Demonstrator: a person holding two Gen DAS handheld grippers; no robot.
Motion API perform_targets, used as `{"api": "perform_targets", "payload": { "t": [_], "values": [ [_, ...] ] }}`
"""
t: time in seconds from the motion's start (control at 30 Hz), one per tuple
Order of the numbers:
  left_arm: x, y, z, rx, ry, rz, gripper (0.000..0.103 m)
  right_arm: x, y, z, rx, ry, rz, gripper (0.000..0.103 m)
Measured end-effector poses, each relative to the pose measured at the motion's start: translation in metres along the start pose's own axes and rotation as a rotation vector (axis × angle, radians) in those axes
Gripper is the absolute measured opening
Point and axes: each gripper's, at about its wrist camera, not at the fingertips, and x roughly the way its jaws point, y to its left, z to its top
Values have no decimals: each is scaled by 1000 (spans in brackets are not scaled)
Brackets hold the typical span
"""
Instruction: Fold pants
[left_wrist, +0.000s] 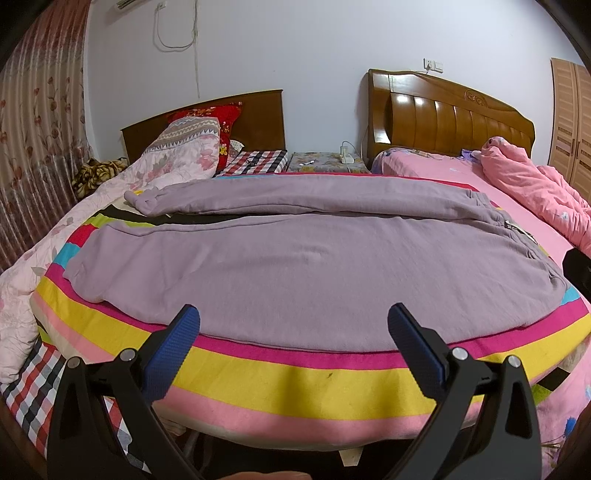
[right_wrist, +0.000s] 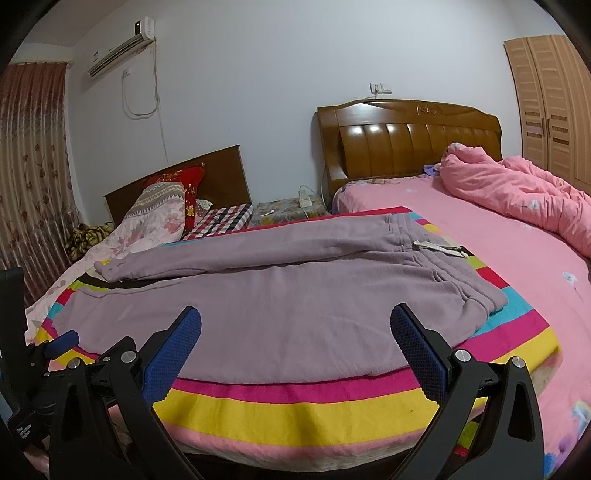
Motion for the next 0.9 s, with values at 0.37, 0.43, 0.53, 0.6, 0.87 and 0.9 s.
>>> {"api": "perform_targets", "payload": {
  "t": [0.37, 0.43, 0.53, 0.6, 0.87, 0.9],
  "values": [
    [3, 2, -1, -1, 11, 1, 102, 1, 0, -2, 5, 8, 2, 99],
    [3, 3, -2, 0, 13, 1, 102, 1, 0, -1, 6, 8, 2, 99],
    [3, 4, -2, 1, 16, 2, 102, 1, 0, -2, 8, 9, 2, 99],
    [3, 4, -3, 0, 17, 3, 102, 1, 1, -2, 10, 11, 1, 99],
    [3, 4, -3, 2, 22, 3, 102, 2, -1, -2, 16, 17, 2, 99],
    [3, 4, -4, 2, 23, 3, 102, 2, -1, -3, 16, 18, 3, 99]
  ]
}}
